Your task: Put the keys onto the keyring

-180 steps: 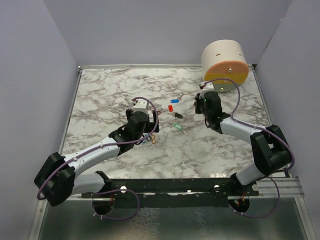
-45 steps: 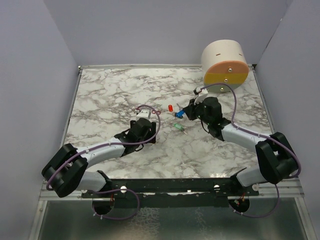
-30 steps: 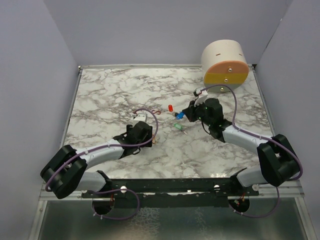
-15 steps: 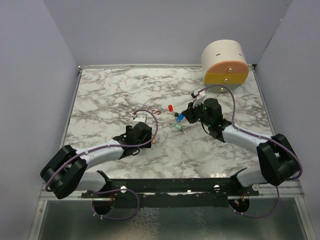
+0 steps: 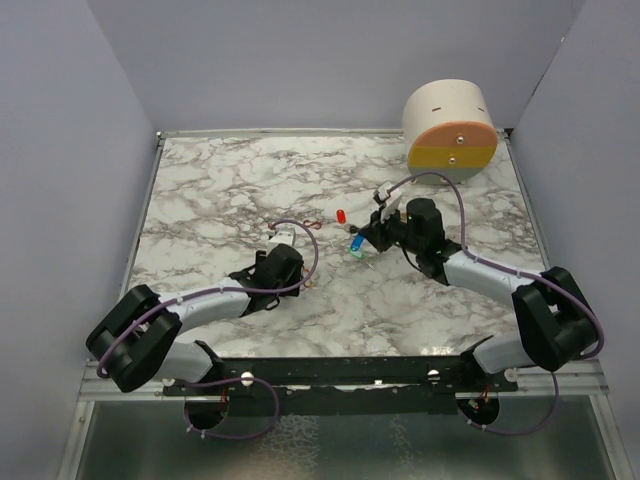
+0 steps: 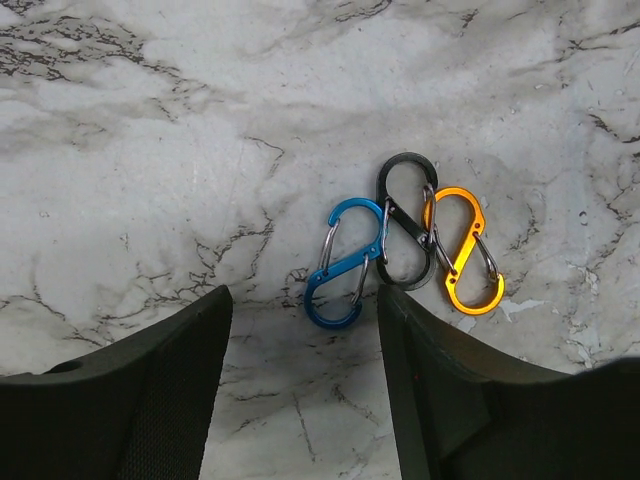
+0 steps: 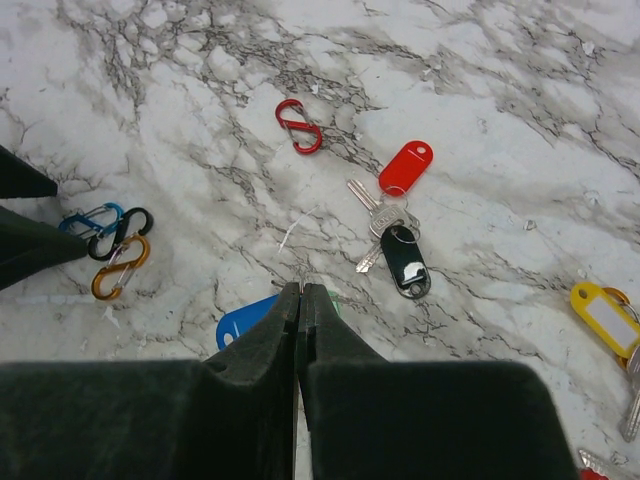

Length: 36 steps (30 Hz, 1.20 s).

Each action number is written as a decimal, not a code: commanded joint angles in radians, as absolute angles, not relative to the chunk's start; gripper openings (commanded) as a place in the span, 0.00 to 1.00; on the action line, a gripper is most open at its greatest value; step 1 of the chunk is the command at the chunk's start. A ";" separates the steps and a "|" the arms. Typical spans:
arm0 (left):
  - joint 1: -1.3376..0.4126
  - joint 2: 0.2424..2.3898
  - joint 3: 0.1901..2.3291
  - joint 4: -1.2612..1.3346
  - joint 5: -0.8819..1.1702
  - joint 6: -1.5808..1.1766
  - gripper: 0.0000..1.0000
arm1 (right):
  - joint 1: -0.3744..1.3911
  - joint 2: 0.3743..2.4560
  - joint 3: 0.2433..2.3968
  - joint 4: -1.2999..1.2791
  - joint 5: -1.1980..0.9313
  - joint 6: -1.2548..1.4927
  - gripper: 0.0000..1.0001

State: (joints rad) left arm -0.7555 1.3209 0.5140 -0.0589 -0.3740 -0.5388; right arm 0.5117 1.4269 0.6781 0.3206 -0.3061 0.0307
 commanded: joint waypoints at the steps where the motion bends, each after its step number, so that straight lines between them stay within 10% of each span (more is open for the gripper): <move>1: -0.735 1.342 0.513 -0.020 -0.361 -0.517 0.61 | 0.524 1.443 0.659 0.372 -0.370 -0.051 0.01; 36: -0.689 1.381 0.518 0.016 -0.279 -0.500 0.37 | 0.552 1.449 0.643 0.377 -0.427 -0.161 0.01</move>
State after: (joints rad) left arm -0.6930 1.3540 0.5140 0.0196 -0.3218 -0.5060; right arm 0.5449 1.4418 0.6331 0.3599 -0.4061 -0.1551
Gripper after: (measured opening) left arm 0.372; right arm 0.011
